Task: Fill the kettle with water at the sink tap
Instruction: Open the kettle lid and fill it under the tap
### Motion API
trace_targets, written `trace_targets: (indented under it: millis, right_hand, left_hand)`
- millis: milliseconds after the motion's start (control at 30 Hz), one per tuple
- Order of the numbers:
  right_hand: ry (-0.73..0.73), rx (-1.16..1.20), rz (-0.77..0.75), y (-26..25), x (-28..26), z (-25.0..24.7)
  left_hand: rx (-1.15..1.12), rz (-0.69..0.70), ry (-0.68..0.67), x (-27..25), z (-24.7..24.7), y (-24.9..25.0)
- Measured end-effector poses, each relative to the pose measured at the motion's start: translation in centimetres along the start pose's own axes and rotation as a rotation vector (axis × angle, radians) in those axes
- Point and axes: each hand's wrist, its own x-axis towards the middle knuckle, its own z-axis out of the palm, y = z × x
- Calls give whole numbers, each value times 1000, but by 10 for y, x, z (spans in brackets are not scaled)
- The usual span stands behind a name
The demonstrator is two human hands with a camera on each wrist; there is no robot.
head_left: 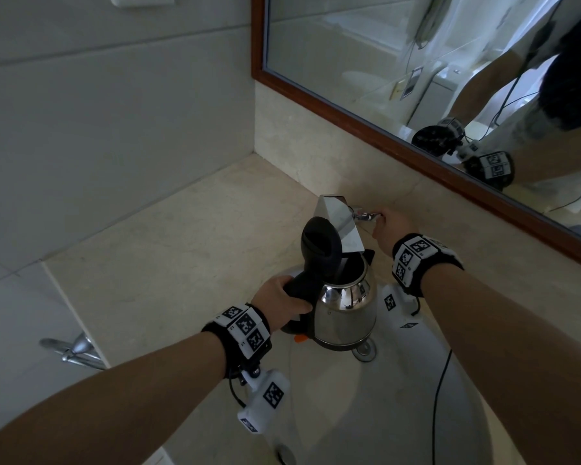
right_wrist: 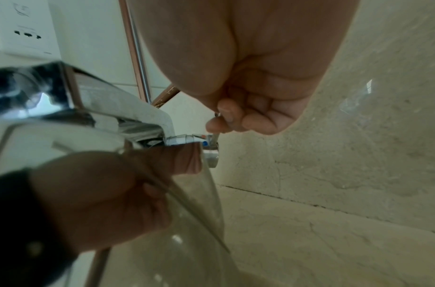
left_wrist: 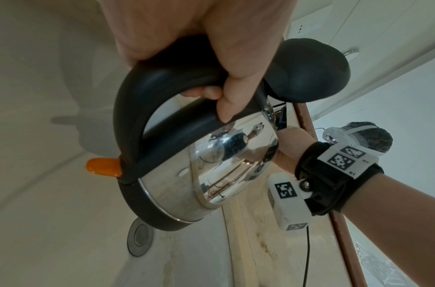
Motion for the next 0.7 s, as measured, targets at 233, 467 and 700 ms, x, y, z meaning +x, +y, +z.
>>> trace_targets:
  millis: [233,467,700]
  right_hand:
    - [3,13,6,0,-1,0]
    - [-1,4,7,-2,-1,0]
    - [-22,21,10,-1,-1,-1]
  left_hand:
    - [-7,1,-2,0,0,0]
    - [-10,-1,2,0,0,0]
    - [-18,-11,-6,-1,-1,1]
